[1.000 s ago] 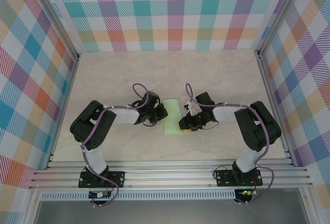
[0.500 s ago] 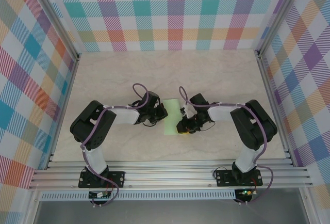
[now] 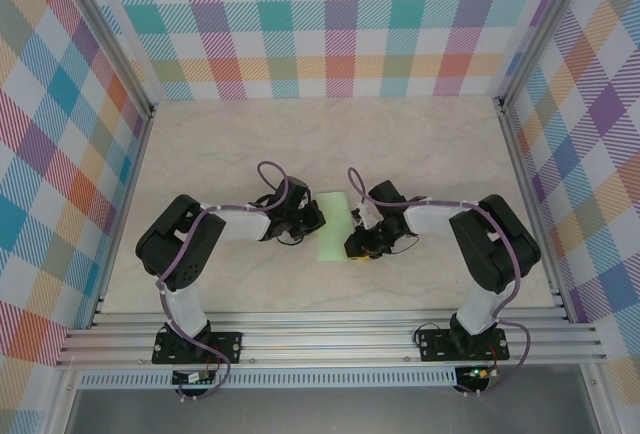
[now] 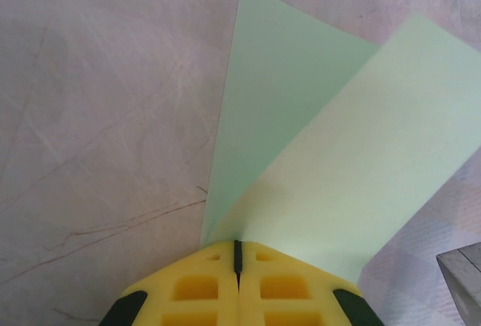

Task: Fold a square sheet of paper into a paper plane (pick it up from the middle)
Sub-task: Fold the square sheet of paper in half at the center of the table.

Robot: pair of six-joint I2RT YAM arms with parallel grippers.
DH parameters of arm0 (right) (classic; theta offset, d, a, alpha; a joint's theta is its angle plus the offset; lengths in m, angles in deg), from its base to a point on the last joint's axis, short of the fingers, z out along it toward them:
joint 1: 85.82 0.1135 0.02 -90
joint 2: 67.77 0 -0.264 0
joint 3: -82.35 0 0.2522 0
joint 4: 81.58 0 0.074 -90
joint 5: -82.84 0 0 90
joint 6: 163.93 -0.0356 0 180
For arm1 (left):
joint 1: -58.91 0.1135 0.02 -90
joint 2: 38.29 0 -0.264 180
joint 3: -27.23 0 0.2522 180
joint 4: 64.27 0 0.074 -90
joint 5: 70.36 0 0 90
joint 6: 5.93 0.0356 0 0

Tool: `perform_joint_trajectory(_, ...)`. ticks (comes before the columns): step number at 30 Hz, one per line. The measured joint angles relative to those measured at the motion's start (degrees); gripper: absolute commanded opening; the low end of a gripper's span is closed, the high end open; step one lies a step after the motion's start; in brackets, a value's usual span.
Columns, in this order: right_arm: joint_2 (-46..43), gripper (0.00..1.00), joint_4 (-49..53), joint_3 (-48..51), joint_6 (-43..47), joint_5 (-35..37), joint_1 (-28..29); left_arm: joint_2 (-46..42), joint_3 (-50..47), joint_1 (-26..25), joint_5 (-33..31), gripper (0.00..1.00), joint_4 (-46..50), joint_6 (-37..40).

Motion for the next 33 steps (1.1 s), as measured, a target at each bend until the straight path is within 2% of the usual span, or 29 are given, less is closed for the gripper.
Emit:
perform_joint_trajectory(10, -0.5, 0.21, 3.0, -10.6, -0.3, 1.3, -3.3, 0.0, 0.0, 0.0, 0.0, 0.00, 0.0, 0.6)
perform_joint_trajectory(15, 2.6, 0.21, 1.3, -15.5, -0.4, 0.9, -4.9, 0.0, 0.0, 0.0, 0.0, 0.00, 0.0, 0.6)
perform_joint_trajectory(23, 9.6, 0.21, 1.2, -16.0, -0.4, 1.8, -4.9, 0.0, 0.0, 0.0, 0.0, 0.00, 0.0, 0.6)
perform_joint_trajectory(33, 11.4, 0.21, 0.5, -15.6, -0.4, 2.9, -5.3, 0.1, 0.2, 0.0, 0.3, 0.00, 0.2, 0.6)
